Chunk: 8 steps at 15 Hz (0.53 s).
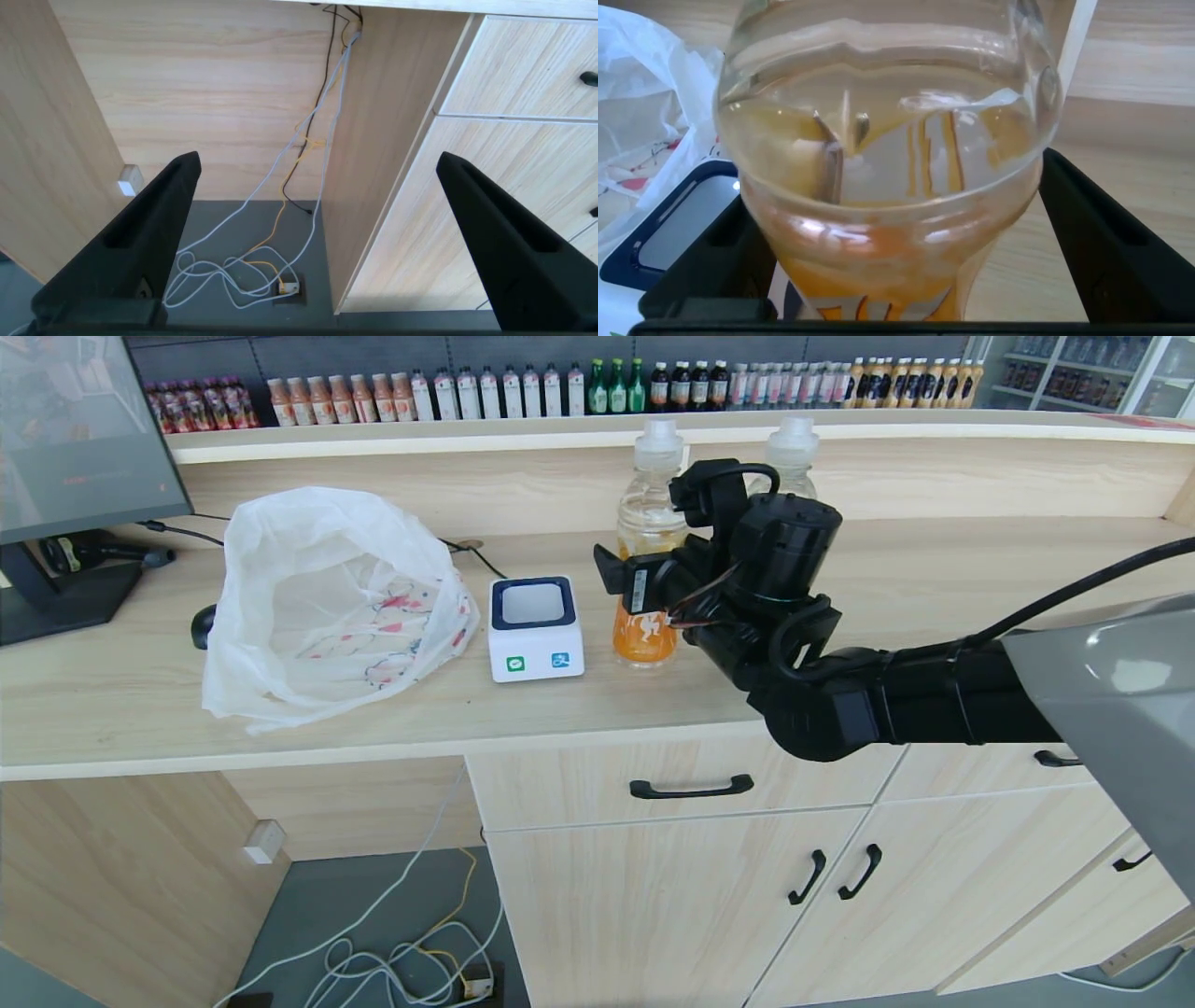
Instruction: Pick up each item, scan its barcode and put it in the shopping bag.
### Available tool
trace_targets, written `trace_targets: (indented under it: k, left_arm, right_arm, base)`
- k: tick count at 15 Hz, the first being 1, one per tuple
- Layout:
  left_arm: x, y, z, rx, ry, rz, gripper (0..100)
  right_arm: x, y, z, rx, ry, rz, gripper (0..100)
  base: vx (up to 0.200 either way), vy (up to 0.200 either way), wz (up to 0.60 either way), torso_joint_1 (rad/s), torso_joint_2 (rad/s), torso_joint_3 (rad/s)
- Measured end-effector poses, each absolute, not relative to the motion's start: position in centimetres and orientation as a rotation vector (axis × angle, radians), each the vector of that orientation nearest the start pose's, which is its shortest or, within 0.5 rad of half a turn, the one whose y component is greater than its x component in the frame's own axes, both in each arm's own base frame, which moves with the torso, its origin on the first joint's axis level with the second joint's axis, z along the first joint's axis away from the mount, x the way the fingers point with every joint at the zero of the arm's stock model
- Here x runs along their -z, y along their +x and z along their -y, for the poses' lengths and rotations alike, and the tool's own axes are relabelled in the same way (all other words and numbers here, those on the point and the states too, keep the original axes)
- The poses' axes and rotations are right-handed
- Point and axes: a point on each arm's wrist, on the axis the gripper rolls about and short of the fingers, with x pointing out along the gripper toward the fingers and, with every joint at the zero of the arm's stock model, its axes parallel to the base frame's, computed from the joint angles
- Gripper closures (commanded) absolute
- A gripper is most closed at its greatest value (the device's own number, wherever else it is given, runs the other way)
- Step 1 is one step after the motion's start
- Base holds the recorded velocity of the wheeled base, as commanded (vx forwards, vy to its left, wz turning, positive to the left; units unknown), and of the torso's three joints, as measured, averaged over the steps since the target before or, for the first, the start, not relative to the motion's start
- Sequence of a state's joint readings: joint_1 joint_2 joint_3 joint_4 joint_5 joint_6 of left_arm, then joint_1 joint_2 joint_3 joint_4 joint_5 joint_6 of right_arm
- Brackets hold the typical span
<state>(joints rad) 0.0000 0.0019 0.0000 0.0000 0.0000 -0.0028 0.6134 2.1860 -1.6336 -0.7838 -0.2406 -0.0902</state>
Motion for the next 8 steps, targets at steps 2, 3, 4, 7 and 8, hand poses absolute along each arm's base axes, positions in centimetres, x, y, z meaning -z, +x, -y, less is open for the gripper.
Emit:
trace_targets:
  k: [2, 3, 4, 7, 8]
  left_arm:
    - [-7.55, -2.27, 0.0, 0.0, -0.003, -0.002, 0]
    - [-7.55, -2.27, 0.0, 0.0, -0.003, -0.002, 0]
    - [-7.55, -2.27, 0.0, 0.0, -0.003, -0.002, 0]
    - [-7.55, -2.27, 0.0, 0.0, -0.003, -0.002, 0]
    - [-7.55, -2.27, 0.0, 0.0, -0.003, -0.002, 0]
  right_arm:
    - [-24.07, 38.18, -25.97, -0.356, 0.008, 0.23, 0]
    - [-24.11, 38.26, -25.94, -0.355, 0.009, 0.231, 100]
    - [-24.07, 38.28, -25.96, -0.356, 0.006, 0.228, 100]
    - [-24.3, 38.28, -26.07, -0.369, 0.002, 0.225, 100]
    - [-24.41, 38.3, -26.04, -0.373, 0.0, 0.223, 100]
  base:
    - [0.0, 0.0, 0.0, 0.0, 0.0, 0.0]
    - [0.0, 0.0, 0.0, 0.0, 0.0, 0.0]
    - [0.0, 0.0, 0.0, 0.0, 0.0, 0.0]
    - [0.0, 0.0, 0.0, 0.0, 0.0, 0.0]
    - [0.0, 0.0, 0.0, 0.0, 0.0, 0.0]
